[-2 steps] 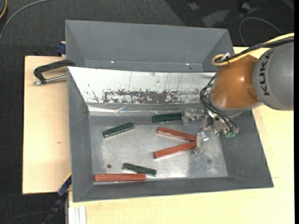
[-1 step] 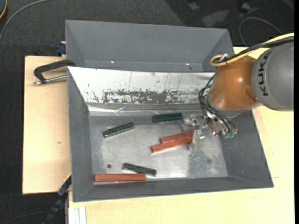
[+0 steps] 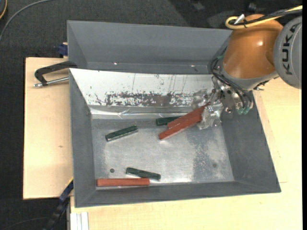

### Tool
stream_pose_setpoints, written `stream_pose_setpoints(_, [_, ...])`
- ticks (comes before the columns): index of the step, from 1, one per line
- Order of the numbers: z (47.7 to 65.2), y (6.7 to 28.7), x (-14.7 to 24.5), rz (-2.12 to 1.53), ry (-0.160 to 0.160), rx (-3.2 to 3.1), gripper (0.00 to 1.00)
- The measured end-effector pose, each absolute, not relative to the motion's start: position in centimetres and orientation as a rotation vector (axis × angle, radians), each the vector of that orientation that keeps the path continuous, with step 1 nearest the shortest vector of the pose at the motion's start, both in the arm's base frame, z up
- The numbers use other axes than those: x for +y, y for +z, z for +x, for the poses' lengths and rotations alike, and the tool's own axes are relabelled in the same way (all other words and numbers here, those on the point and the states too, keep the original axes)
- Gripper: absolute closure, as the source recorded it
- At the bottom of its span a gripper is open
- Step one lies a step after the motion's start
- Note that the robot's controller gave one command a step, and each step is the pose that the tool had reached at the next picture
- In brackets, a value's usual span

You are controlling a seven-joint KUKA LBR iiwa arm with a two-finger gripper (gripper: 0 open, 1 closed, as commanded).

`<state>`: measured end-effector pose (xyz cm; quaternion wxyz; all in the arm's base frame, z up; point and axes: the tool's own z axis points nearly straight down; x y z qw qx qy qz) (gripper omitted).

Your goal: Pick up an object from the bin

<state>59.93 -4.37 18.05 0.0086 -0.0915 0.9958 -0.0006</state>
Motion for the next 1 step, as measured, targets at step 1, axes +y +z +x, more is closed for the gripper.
stream_pose_setpoints(1, [57.66, 27.33, -5.40, -0.279, -0.004, 3.113, 1.00])
